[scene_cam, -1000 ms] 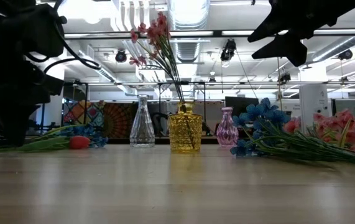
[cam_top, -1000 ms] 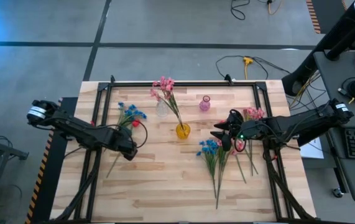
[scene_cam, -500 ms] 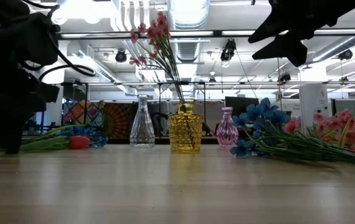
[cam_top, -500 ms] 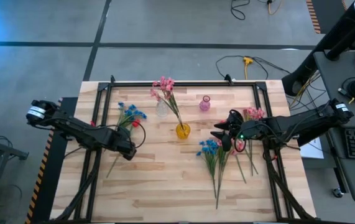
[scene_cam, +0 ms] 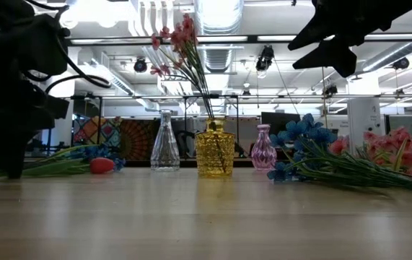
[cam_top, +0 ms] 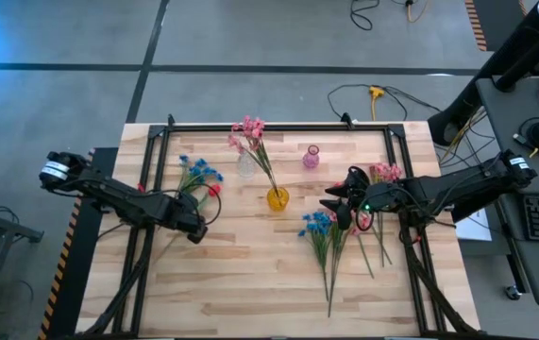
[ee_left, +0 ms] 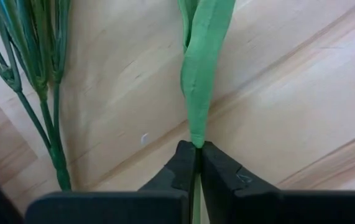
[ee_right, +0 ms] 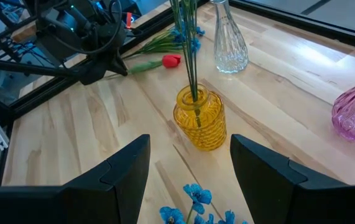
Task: Sort flowers into vase by color
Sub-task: Put the left red tulip into the violet vase
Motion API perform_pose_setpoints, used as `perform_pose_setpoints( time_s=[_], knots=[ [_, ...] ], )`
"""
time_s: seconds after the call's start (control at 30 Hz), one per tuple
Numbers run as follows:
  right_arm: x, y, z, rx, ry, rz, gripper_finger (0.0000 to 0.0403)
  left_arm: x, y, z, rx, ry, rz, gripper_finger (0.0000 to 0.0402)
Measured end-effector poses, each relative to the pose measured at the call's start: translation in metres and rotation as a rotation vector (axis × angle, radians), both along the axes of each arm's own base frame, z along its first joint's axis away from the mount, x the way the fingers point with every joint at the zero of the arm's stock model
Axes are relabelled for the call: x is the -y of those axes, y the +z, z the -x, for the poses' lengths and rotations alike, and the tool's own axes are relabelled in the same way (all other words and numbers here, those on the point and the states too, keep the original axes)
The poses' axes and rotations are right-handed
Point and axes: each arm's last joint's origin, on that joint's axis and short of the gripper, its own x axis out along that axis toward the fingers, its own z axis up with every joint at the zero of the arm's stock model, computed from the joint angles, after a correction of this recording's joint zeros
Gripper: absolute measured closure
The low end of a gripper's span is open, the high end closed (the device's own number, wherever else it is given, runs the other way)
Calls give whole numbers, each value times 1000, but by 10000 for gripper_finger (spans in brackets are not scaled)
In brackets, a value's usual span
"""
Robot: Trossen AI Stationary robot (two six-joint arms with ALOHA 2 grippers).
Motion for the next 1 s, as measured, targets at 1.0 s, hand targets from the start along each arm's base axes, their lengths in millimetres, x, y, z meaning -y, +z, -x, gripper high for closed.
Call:
perform_pose_setpoints(
  time_s=[1.0],
  knots=[
    [0,0,0,-5,14,27,188,87,147,-29,883,-772,-331,401]
  ],
)
